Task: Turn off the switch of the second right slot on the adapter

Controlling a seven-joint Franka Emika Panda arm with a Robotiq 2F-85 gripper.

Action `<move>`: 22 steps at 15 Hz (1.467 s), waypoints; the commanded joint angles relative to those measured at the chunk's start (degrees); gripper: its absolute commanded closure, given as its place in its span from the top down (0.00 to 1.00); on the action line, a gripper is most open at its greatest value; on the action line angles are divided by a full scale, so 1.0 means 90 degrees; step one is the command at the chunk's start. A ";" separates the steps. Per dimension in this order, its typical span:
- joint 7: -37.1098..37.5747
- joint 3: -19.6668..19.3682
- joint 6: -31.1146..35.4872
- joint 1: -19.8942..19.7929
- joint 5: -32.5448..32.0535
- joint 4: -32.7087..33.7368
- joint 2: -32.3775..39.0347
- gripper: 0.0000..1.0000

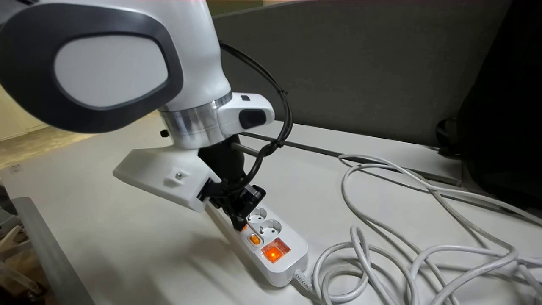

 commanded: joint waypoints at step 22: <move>-0.0361 0.0679 -0.1481 -0.0923 0.1170 0.0631 0.0433 0.00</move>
